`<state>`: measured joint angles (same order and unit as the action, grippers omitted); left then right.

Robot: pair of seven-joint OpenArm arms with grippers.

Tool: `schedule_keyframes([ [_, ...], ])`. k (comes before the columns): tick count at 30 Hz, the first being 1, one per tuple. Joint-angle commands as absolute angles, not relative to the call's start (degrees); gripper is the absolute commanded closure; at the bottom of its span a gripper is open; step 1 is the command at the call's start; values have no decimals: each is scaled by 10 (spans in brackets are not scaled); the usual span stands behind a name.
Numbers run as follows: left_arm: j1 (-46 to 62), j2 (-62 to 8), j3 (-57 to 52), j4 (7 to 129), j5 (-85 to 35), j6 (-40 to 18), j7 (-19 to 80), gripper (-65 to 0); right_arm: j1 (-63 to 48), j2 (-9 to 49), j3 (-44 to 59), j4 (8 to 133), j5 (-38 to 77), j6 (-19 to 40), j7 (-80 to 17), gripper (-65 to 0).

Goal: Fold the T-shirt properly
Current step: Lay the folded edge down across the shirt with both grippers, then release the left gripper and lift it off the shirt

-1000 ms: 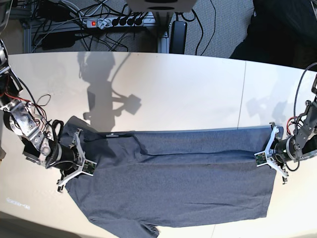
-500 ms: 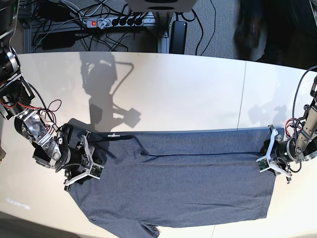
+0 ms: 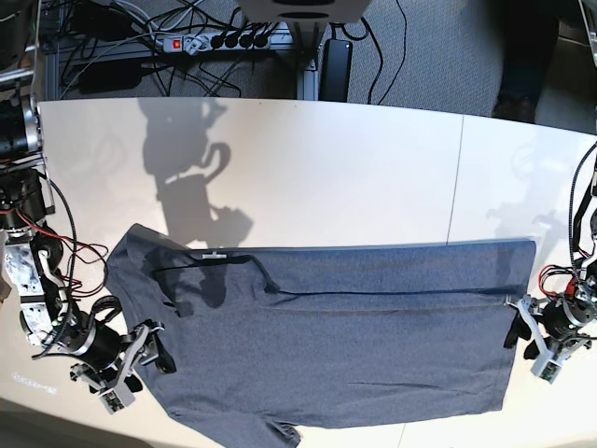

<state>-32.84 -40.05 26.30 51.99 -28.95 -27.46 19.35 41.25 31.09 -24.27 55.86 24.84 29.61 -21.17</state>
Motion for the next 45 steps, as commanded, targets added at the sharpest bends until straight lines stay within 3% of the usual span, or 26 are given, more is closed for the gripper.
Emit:
schedule_keyframes([
  [1,-342,-405,250,525,-310,-286,190,-313,430,307,-230,557,263,307,-208,-411],
  [3,-341,-393,240,525,-340,-290,208,-289,430,289,-223,538,276,307,-216,-399],
  [4,-340,-385,239,525,-345,-290,213,-246,429,279,-223,525,279,308,-218,-348],
  [5,-339,-376,239,525,-345,-290,215,-186,428,269,-223,513,279,308,-222,-254],
  [7,-331,-360,239,525,-345,-290,216,-57,419,253,-221,502,279,308,-238,0],
  [8,-326,-353,239,525,-345,-289,217,-6,409,246,-216,502,277,307,-243,0],
  [9,-320,-349,239,525,-345,-282,217,0,397,240,-207,502,271,307,-245,0],
  [14,-285,-341,239,525,-345,-238,242,0,327,207,-110,501,243,307,-245,0],
  [20,-248,-340,239,525,-345,-216,279,0,252,209,-30,501,227,307,-245,0],
  [27,-219,-340,239,525,-318,-216,294,0,205,209,-20,501,219,307,-253,0],
  [32,-215,-340,239,540,-276,-216,338,0,202,213,-18,512,260,309,-329,0],
  [38,-141,-365,229,647,-280,-218,365,0,129,227,15,627,307,309,-376,0],
  [45,-15,-370,135,809,-291,-219,408,0,29,236,75,735,307,309,-413,0],
])
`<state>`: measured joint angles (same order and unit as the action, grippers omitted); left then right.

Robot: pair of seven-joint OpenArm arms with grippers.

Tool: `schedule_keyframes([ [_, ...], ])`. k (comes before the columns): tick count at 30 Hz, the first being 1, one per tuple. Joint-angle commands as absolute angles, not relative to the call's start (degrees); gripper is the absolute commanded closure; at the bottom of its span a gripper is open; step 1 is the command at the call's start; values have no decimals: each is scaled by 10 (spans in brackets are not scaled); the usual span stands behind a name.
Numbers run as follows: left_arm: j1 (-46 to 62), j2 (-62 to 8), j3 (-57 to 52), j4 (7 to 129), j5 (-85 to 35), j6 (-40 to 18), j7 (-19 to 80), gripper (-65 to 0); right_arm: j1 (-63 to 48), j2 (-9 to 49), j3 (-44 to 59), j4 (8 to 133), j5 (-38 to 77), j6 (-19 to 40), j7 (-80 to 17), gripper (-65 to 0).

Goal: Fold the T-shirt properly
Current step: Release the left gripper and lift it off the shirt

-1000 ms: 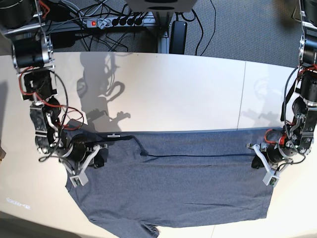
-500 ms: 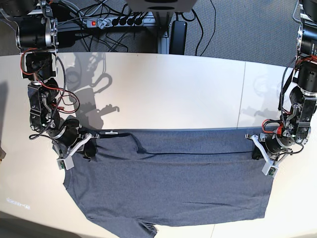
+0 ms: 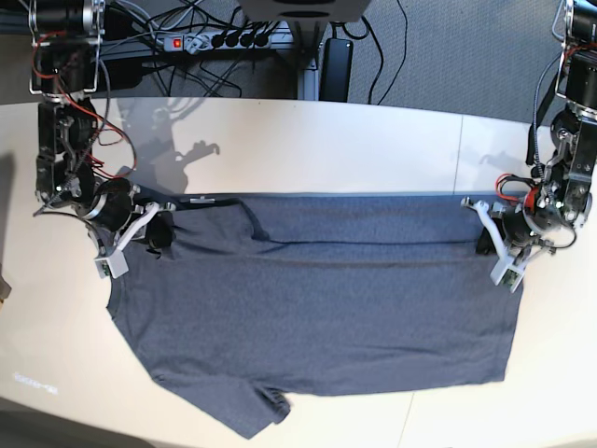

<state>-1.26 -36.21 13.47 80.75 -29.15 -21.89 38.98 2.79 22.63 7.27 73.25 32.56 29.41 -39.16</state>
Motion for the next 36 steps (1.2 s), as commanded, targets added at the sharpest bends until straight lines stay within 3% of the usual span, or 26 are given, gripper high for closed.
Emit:
schedule_keyframes([
  [1,4,-371,126,827,-291,-219,412,0,12,237,83,746,308,309,-413,0],
  [17,187,-372,75,1036,-279,-221,413,0,-216,238,203,944,326,309,-415,0],
  [26,189,-371,68,1043,-272,-221,406,0,-224,238,210,949,326,309,-405,0],
  [32,187,-371,-28,1043,-272,-221,325,0,-223,238,210,949,326,309,-403,0],
  [36,161,-372,-81,1041,-278,-221,288,-94,-223,238,210,949,326,309,-403,0],
])
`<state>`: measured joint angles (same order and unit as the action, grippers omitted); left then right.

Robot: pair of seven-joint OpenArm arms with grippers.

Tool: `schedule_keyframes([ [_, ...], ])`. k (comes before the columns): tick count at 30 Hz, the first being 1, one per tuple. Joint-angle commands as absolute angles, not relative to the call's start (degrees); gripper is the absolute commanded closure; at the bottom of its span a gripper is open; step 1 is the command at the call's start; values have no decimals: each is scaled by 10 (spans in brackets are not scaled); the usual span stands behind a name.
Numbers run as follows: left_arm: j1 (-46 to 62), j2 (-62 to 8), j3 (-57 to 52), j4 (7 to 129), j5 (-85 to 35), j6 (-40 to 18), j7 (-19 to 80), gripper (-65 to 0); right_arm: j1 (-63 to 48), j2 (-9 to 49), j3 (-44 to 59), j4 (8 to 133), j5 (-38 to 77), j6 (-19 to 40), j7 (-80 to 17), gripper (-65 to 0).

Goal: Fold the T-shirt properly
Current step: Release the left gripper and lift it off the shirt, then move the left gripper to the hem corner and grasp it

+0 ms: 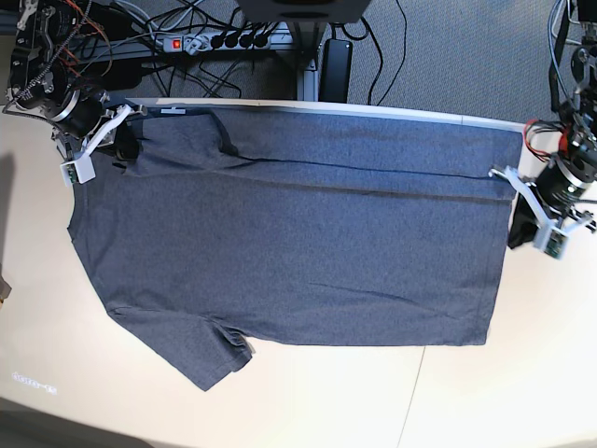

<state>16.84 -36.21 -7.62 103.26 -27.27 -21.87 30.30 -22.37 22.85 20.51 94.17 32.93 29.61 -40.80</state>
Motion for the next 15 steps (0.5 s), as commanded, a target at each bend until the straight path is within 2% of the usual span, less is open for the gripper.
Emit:
schedule_keyframes([
  [1,152,-372,-83,1037,-277,-221,280,-123,-223,238,210,949,326,309,-403,0],
  [9,75,-371,-81,937,-274,-221,246,-148,-223,238,210,945,313,308,-402,0],
  [15,0,-371,-28,796,-294,-221,246,-312,-223,238,210,945,313,309,-390,0],
])
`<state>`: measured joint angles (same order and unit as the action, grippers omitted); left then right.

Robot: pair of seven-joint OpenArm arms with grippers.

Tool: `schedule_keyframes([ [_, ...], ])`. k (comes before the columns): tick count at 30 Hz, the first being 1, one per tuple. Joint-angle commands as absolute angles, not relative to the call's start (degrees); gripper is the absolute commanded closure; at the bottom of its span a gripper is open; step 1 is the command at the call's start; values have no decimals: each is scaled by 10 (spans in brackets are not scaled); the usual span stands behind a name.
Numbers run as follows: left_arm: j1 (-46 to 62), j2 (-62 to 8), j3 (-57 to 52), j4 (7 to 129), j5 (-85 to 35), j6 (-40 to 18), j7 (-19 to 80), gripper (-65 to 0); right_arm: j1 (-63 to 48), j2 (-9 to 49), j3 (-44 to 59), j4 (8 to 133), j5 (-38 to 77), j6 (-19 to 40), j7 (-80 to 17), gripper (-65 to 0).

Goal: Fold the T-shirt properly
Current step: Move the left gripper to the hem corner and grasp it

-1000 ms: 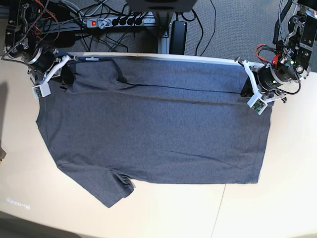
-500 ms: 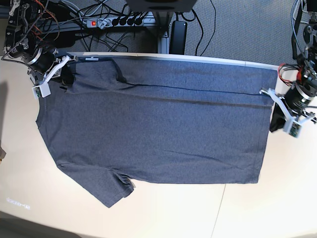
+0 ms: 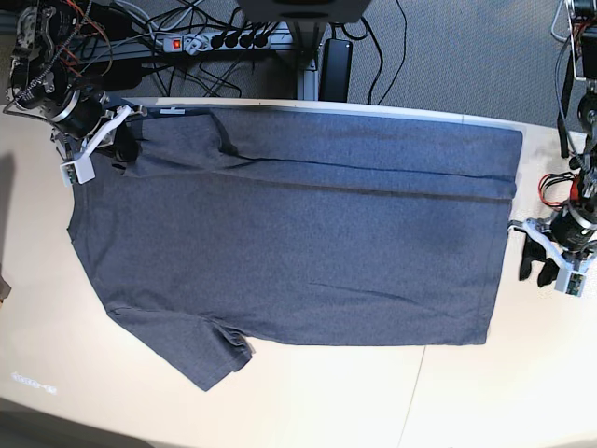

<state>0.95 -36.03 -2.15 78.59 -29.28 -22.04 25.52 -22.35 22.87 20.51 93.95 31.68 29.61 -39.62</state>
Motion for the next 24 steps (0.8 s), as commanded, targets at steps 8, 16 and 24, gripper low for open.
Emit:
schedule_keyframes([
  [8,-158,-369,69,560,-317,-232,226,-321,-223,238,210,945,304,309,-391,0],
  [16,-253,-325,73,469,-352,-281,330,-321,-223,238,210,945,304,309,-391,0],
  [24,-299,-269,73,385,-350,-282,340,-321,-223,238,210,945,304,309,-397,0],
])
